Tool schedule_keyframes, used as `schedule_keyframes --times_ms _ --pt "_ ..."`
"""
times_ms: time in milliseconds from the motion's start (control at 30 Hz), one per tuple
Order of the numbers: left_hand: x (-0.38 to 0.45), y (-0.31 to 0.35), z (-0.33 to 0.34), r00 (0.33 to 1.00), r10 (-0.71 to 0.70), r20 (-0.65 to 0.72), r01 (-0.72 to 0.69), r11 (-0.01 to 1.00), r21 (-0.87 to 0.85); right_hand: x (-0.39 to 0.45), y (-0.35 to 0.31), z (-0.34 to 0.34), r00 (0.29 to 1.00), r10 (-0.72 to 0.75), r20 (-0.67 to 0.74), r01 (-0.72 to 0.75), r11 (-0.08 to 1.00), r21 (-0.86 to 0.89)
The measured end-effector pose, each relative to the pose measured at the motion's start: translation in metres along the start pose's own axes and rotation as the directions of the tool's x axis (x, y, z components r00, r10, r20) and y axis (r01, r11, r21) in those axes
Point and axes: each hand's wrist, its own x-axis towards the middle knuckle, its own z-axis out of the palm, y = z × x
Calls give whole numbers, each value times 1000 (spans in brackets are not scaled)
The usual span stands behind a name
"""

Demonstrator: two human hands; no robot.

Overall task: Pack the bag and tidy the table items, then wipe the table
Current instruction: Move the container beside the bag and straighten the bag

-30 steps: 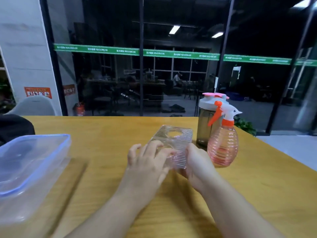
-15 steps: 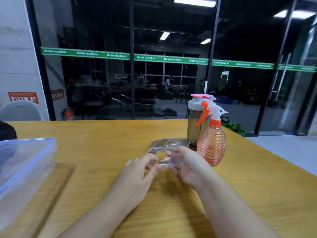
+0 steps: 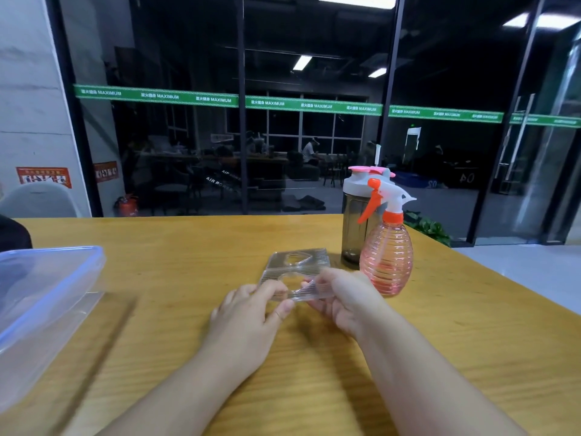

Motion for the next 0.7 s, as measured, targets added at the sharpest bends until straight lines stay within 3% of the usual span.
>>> schedule_keyframes --times_ms 133,200,300,367,433,533,600,700 --pt "0 3 0 999 40 11 -40 999 25 0 -4 -1 998 -28 -62 24 997 -67" --pt "0 3 0 999 46 20 -47 997 66 -2 -7 -2 992 -74 -105 47 970 -237" --pt "2 5 0 996 81 31 -85 978 191 -6 -9 -2 981 -179 -75 82 731 -678" --pt "4 8 0 993 115 19 -115 955 273 -6 -7 0 984 -174 -39 63 546 -836" --pt "6 10 2 990 138 5 -132 935 329 -9 -7 0 982 -191 1 78 400 -913" --pt "7 14 4 987 157 -12 -141 916 375 -13 -13 -4 958 -214 188 239 242 -940" --pt "6 15 6 987 162 -7 -147 912 384 -20 -17 -6 949 -114 294 307 120 -944" --pt "4 15 8 988 155 8 -146 912 384 -27 -22 -8 939 -16 344 344 -4 -939"
